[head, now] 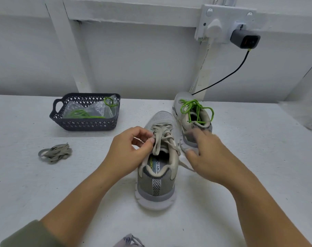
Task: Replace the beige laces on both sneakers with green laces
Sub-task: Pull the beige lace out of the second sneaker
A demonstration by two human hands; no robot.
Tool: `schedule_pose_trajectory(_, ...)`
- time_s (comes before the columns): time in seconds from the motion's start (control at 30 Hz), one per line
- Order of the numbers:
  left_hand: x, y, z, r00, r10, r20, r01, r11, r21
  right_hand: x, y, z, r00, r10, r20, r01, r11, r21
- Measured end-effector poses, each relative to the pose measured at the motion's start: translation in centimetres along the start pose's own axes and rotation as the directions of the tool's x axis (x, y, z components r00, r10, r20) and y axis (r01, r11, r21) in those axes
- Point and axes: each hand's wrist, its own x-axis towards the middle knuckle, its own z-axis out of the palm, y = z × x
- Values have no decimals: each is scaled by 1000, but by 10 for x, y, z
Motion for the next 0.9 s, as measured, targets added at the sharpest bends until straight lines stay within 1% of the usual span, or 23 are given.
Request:
schedule_pose_trajectory(0.03,0,0,0,1000,2,-4,-2,1000,-5,3,-6,1,991,-98,-92,102,994,38)
schedule_pose_trajectory(0.07,0,0,0,1000,9,-8,-9,1000,-11,5,-14,4,976,-156,-151,169,982,78)
schedule_pose_trajectory(0.1,0,0,0,1000,18,-13,-19,1000,-15,6,-19,9,964,-182,-193,204,974,101)
schedule_pose_trajectory(0.2,2,2,-1,997,79,6,-79,997,7,10,-24,24,920,-183,-346,237,964,120)
schedule_pose_trajectory(0.23,3,3,-2,994,107,22,-107,993,43,12,-25,24,917,-163,-364,230,962,149)
schedule_pose_trajectory(0.3,4,5,-2,991,130,38,-133,987,89,14,-25,21,933,-145,-330,220,954,202)
schedule_pose_trajectory(0.37,5,9,-1,997,70,15,-71,996,46,17,-25,17,948,-157,-276,223,947,230)
schedule_pose_trajectory(0.43,6,14,-1,998,-54,38,58,993,-99,20,-26,15,963,-114,-244,187,935,300)
schedule_pose_trajectory(0.47,7,17,-1,990,-123,72,136,969,-208,22,-25,16,972,-61,-228,142,923,358)
schedule_pose_trajectory(0.53,8,21,-3,950,-275,146,311,860,-404,25,-22,20,978,67,-199,38,875,482)
schedule_pose_trajectory(0.6,12,20,-4,878,-441,183,464,695,-549,27,-18,22,967,190,-171,-58,813,579)
schedule_pose_trajectory(0.67,16,16,-8,781,-591,203,550,494,-674,27,-16,23,955,268,-127,-128,759,638)
schedule_pose_trajectory(0.7,18,14,-8,756,-622,201,561,459,-690,27,-14,22,951,293,-100,-153,726,671)
schedule_pose_trajectory(0.73,18,12,-9,766,-617,183,563,504,-655,27,-15,20,948,309,-74,-172,696,697)
schedule_pose_trajectory(0.77,16,11,-9,804,-572,163,551,611,-568,27,-15,18,947,314,-61,-180,680,711)
schedule_pose_trajectory(0.8,13,11,-8,861,-486,149,498,748,-438,27,-15,17,951,304,-63,-173,686,707)
schedule_pose_trajectory(0.83,10,12,-7,917,-374,140,399,869,-292,27,-15,15,958,279,-71,-154,706,691)
schedule_pose_trajectory(0.87,7,12,-5,961,-251,118,266,955,-134,27,-16,14,968,239,-78,-130,742,658)
schedule_pose_trajectory(0.9,7,12,-3,988,-134,79,133,991,18,28,-16,13,979,187,-84,-96,782,615)
